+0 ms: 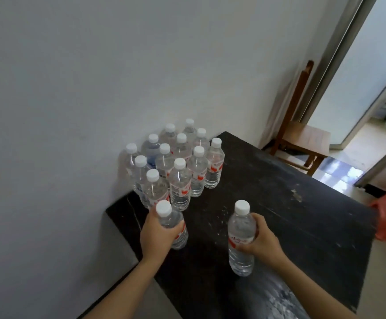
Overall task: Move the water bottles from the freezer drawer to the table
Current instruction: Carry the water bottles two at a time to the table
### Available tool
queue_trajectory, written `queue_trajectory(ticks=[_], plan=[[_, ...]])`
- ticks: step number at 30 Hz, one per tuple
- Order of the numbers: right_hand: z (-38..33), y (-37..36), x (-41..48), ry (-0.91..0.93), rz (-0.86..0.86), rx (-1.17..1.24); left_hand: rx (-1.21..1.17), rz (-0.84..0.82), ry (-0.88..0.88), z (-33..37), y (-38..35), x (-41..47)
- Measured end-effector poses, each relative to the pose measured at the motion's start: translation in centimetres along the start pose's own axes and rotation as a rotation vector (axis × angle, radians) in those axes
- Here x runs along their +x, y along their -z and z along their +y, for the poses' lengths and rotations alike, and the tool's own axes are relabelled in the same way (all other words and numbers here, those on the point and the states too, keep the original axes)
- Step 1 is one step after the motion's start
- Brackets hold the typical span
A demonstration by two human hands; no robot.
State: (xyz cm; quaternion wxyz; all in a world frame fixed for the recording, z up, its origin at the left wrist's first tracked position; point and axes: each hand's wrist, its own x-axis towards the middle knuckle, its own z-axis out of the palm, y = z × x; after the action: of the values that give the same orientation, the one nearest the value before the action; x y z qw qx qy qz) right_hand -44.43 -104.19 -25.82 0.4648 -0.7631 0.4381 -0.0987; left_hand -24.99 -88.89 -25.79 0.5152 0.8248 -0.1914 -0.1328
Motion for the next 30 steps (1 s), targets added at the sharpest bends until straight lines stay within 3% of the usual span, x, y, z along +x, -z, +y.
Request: queue_trajectory(ticks=[7,19,30], plan=[[-2.7,-2.2,8.7,0.078,-0.223,0.017,0.062,0.031,0.079,-0.4,-2.4,2.5],[-5.7,-4.8,16.2,0.248,-0.525,-0.001,0.183,0.032,0.037,-1.9,-2.6,4.1],[-6.0,-4.2,17.1,0.162,-0.670,-0.052,0.241,-0.005,0.007,-1.7,-2.5,3.6]])
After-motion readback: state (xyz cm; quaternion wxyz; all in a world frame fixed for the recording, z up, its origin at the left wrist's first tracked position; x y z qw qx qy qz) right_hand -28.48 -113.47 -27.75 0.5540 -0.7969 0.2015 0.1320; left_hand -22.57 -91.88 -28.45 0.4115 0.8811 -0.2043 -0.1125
